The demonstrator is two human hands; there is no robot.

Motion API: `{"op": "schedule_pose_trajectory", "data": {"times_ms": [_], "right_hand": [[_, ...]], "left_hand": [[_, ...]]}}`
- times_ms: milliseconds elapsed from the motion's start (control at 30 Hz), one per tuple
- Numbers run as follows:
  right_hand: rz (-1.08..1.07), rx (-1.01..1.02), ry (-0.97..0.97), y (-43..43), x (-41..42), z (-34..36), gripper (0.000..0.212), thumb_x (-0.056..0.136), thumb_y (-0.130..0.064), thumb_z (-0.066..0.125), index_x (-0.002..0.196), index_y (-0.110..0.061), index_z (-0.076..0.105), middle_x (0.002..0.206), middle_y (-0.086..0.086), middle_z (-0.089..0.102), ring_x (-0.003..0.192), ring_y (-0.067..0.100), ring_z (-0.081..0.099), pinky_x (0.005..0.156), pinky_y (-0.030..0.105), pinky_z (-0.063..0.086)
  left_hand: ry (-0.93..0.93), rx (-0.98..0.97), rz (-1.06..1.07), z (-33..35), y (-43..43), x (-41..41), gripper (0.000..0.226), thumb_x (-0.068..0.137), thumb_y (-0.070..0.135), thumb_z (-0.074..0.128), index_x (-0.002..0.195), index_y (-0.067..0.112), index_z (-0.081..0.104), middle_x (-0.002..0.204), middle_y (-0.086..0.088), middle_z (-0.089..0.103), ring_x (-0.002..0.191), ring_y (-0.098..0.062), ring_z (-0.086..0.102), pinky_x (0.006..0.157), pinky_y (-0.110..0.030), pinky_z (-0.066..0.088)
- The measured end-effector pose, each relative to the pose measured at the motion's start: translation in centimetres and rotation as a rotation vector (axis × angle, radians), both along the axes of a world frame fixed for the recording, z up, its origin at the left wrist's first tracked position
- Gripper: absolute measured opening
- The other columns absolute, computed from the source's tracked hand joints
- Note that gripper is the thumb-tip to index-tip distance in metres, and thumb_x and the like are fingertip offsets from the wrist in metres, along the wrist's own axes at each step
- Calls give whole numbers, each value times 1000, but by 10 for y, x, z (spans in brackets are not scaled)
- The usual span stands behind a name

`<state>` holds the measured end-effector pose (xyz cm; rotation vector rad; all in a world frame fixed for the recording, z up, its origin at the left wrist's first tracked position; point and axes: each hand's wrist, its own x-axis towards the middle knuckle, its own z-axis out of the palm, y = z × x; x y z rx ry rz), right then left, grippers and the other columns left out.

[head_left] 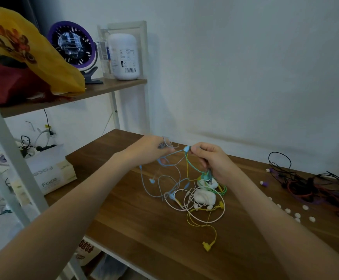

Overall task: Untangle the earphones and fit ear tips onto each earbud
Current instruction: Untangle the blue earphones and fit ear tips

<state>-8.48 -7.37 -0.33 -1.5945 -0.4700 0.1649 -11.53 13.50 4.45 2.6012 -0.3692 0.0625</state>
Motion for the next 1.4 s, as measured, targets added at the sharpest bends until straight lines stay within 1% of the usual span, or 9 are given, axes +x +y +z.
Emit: {"op": "schedule_pose_trajectory", "data": {"times_ms": [167, 367, 467, 600, 733, 933, 1100, 1200, 1400], "right_hand": [[-89, 18, -5, 0, 3, -1, 23, 96, -19, 53, 80, -7, 64, 38, -3, 35, 35, 9, 26, 40, 21, 23], [-148, -61, -21, 0, 3, 0, 21, 97, -19, 52, 81, -11, 62, 44, 2, 48, 36, 10, 32, 40, 19, 26], [-105, -56, -40, 2, 2, -1, 20, 97, -16, 53, 81, -12, 64, 60, 0, 58, 53, 13, 42, 53, 23, 35], [-78, -92, -43, 6, 3, -2, 20, 96, -15, 54, 82, -15, 68, 79, -4, 65, 78, 12, 56, 79, 28, 45], [-107, -87, -17, 10, 6, -3, 18, 96, -19, 54, 84, -17, 69, 89, -7, 68, 95, 10, 61, 95, 29, 44], [-71, 60, 27, 8, 3, -1, 26, 98, -17, 49, 79, -8, 64, 71, 1, 62, 65, 11, 54, 67, 21, 45], [-125, 107, 117, -2, 6, -3, 27, 99, -18, 49, 79, -5, 61, 62, 8, 63, 53, 18, 56, 54, 29, 49], [-178, 45, 139, -6, 11, -8, 27, 99, -22, 49, 81, -7, 62, 63, 7, 63, 57, 20, 55, 58, 31, 45], [-187, -178, 85, -6, 12, -11, 29, 101, -24, 45, 81, -9, 60, 74, 6, 66, 67, 21, 63, 71, 43, 53]], "left_hand": [[96, -75, -97, -4, -4, 1, 20, 91, 47, 57, 80, 32, 65, 59, 5, 67, 70, 2, 62, 82, -23, 45], [-22, -147, -36, -5, -7, 3, 15, 96, 35, 54, 96, 27, 66, 68, 16, 63, 45, 5, 51, 54, -12, 41], [-43, -231, -5, -5, -9, 4, 14, 97, 31, 54, 96, 25, 67, 88, 15, 64, 46, 9, 51, 45, -7, 36], [-35, -284, 42, -4, -13, 5, 18, 96, 30, 56, 93, 20, 70, 66, 18, 61, 45, 3, 47, 46, -12, 36], [-52, -69, 98, -3, -22, 7, 21, 95, 31, 56, 94, 15, 69, 76, 3, 59, 62, -9, 50, 61, -26, 40], [-77, 15, 134, -5, -27, 7, 19, 95, 29, 53, 85, 17, 65, 76, 0, 63, 71, -18, 58, 60, -26, 39], [-122, -252, 171, -6, -19, 9, 20, 94, 29, 53, 85, 21, 68, 80, 5, 67, 64, -7, 60, 64, -26, 49], [-130, -457, 251, -8, -14, 10, 18, 93, 30, 55, 81, 23, 67, 59, 8, 59, 53, 0, 56, 61, -21, 45], [-129, -737, 335, -9, -14, 11, 19, 95, 23, 51, 81, 19, 63, 76, 3, 68, 63, -7, 54, 56, -27, 37]]}}
